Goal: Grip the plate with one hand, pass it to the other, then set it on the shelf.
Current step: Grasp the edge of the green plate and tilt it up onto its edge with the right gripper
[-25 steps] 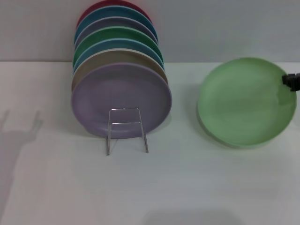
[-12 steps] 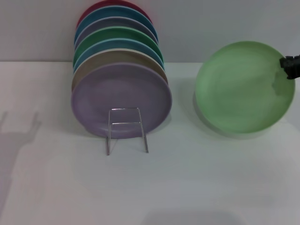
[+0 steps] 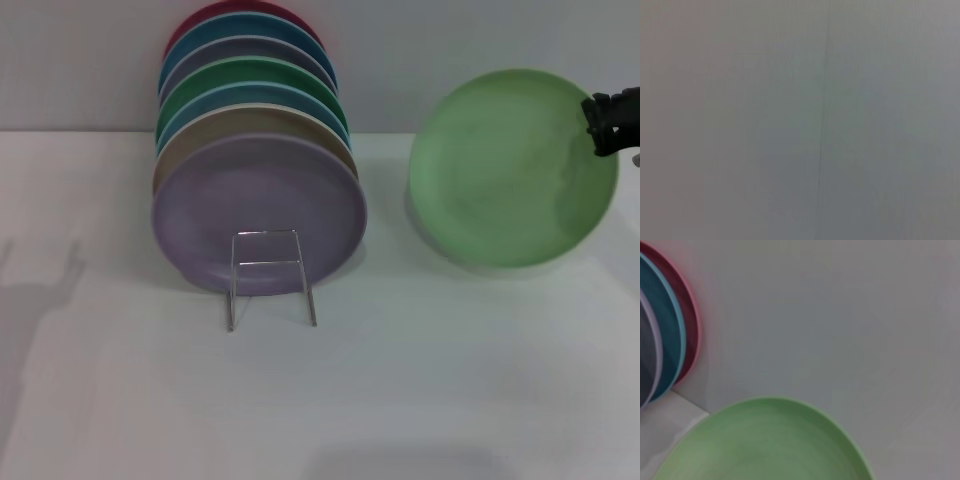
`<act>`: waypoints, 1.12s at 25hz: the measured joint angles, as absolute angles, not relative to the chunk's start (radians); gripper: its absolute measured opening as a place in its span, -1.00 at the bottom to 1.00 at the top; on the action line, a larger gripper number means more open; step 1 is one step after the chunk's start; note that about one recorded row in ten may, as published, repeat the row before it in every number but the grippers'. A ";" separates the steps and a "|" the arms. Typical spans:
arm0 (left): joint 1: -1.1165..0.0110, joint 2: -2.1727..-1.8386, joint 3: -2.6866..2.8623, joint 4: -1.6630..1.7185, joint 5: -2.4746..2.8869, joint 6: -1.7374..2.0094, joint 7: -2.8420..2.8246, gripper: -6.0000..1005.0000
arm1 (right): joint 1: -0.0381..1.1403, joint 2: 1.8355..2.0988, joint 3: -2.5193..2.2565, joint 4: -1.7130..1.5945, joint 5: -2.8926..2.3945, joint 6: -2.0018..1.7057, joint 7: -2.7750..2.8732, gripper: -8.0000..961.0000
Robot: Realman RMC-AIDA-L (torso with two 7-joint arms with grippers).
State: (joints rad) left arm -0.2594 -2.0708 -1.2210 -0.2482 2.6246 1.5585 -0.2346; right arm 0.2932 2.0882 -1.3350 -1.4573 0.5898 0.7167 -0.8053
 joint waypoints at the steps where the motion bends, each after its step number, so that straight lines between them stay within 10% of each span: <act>1: -0.259 -2.071 -1.221 -0.248 2.625 1.559 -0.235 0.71 | 0.285 2.089 -1.351 -1.464 0.584 0.699 -0.806 -0.93; 28: -0.268 -2.071 -1.221 -0.247 2.625 1.549 -0.235 0.71 | 0.108 2.092 -1.708 -1.544 0.025 0.225 -0.558 -0.93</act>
